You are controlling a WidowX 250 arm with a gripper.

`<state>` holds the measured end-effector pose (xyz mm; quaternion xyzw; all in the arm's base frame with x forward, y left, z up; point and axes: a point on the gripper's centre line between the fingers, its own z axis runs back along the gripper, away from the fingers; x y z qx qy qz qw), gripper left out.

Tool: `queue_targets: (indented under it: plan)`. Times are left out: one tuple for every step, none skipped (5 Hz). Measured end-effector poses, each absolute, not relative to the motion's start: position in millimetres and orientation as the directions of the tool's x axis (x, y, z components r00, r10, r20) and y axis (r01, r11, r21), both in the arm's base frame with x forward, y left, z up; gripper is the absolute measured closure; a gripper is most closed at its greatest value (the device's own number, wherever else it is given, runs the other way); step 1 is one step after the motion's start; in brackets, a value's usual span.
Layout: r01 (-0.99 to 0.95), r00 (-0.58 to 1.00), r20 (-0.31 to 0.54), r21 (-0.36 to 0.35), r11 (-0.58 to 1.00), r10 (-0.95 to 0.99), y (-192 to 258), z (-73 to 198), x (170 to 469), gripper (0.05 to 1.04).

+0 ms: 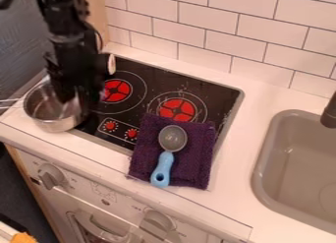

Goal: Move the silver pot to the bottom left of the burner

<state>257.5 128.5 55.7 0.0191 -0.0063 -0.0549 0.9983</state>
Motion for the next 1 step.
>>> queue_targets:
  plan:
    - [0.094, 0.995, 0.046, -0.014, 0.995, -0.094, 123.3, 73.2, 253.0, 0.07]
